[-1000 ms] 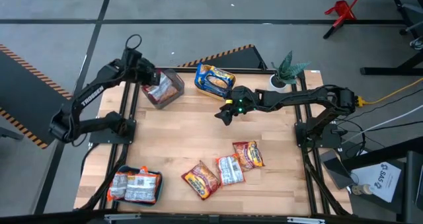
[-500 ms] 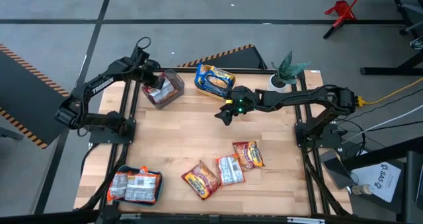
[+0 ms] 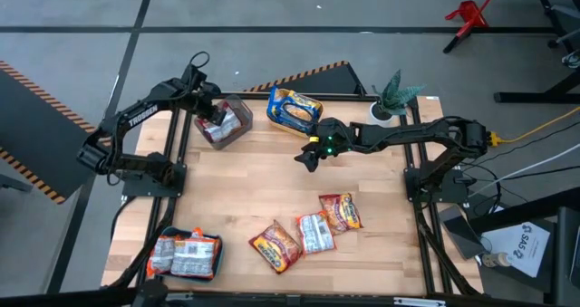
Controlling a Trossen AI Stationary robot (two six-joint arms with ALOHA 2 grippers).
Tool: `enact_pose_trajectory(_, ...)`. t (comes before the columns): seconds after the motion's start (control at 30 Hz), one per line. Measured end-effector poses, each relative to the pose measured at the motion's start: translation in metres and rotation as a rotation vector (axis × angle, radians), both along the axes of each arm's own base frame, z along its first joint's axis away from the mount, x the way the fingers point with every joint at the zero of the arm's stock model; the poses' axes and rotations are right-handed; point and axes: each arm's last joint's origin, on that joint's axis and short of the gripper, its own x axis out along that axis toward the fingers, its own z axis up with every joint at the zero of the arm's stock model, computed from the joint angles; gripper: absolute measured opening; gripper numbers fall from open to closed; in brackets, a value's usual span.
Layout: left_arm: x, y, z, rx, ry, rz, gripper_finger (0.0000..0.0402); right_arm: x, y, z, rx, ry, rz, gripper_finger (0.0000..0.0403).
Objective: Sort Maruchan noodles
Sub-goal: Put the red noodle pack into the gray bin
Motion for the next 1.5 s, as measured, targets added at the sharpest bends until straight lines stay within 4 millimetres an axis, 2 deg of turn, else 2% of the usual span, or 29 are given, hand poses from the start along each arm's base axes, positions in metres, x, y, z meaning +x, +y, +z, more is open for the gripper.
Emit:
enact_pose_trajectory(0.17,-0.001,0.0,-0.001,0.026,0.037,-0.015,0.0017,0.0,0.0,0.0,0.0,0.0,0.0,0.0269)
enact_pose_trajectory(0.5,-0.005,0.002,-0.002,0.124,0.196,-0.027,0.0108,0.0,0.0,0.0,0.0,0.002,0.001,0.0269)
enact_pose_trajectory(0.6,-0.005,0.002,-0.002,0.126,0.195,-0.031,0.0131,-0.001,0.0,-0.001,0.002,0.009,0.001,0.0269)
enact_pose_trajectory(0.77,-0.004,0.007,0.009,0.172,0.222,0.007,0.0145,-0.001,0.0,-0.001,0.002,0.009,0.001,0.0269)
enact_pose_trajectory(0.93,-0.002,0.016,0.042,0.254,0.202,0.136,0.0143,-0.001,0.0,-0.001,-0.004,0.01,-0.001,0.0269)
enact_pose_trajectory(1.03,0.004,0.015,0.048,0.227,0.075,0.067,0.013,-0.001,0.0,-0.001,-0.012,0.018,-0.012,0.0269)
enact_pose_trajectory(1.13,0.008,0.009,0.038,0.175,0.051,0.023,0.0093,-0.002,0.0,-0.003,-0.008,0.037,-0.012,0.0269)
enact_pose_trajectory(1.3,0.005,0.0,0.006,0.069,0.066,0.056,0.0012,-0.003,0.0,-0.004,-0.005,0.055,-0.012,0.0269)
enact_pose_trajectory(1.5,-0.001,-0.004,-0.029,0.092,0.116,0.162,0.0009,-0.003,-0.001,-0.004,-0.017,0.056,-0.026,0.0269)
